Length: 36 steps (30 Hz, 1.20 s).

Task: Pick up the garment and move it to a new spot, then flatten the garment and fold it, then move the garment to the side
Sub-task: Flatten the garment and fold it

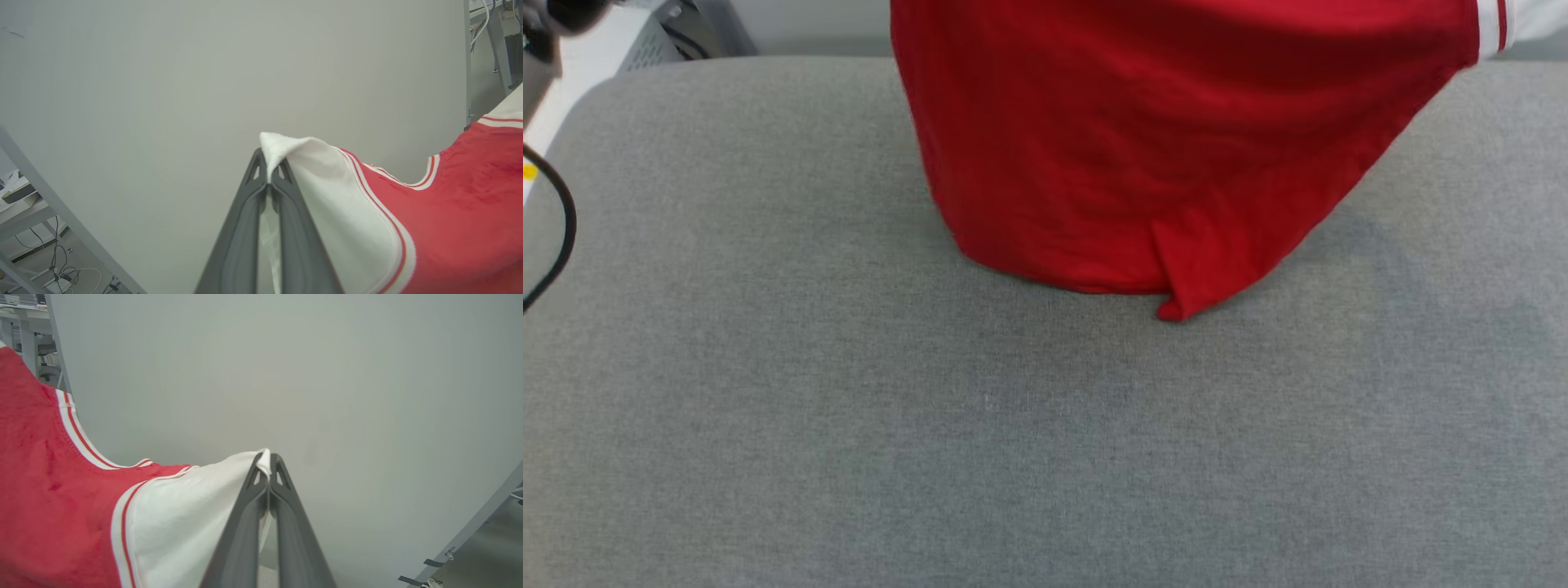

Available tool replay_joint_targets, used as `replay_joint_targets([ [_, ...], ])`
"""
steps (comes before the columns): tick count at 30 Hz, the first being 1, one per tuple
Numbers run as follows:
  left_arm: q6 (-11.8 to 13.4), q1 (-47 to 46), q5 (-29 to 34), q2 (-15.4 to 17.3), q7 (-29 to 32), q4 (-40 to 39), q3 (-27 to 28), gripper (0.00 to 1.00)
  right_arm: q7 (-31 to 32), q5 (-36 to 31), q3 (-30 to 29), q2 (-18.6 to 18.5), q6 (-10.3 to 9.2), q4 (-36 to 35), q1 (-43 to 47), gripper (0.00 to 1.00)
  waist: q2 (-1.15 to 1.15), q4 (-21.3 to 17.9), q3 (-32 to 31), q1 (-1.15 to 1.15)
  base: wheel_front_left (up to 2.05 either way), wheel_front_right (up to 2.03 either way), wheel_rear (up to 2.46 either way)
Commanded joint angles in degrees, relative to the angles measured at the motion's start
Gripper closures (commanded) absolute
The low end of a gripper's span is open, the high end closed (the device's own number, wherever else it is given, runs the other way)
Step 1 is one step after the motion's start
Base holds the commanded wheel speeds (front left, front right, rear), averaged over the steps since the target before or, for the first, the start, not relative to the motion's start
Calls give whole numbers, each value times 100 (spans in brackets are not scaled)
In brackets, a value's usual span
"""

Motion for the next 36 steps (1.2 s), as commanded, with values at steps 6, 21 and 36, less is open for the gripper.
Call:
replay_joint_targets([
  [6,-164,-800,154,-218,-168,567,153,100,2,-191,560,169,-5,658,-1491,100,0,-131,814,0,0,0,0],
  [21,127,-2278,702,-317,-693,710,584,100,-678,-726,1263,708,-5,2706,-4897,100,0,-289,2012,0,0,0,0],
  [36,-314,-1924,412,-426,-1124,1591,572,100,-1664,-312,2488,1063,-5,3855,-5043,100,0,-354,2393,0,0,0,0],
])
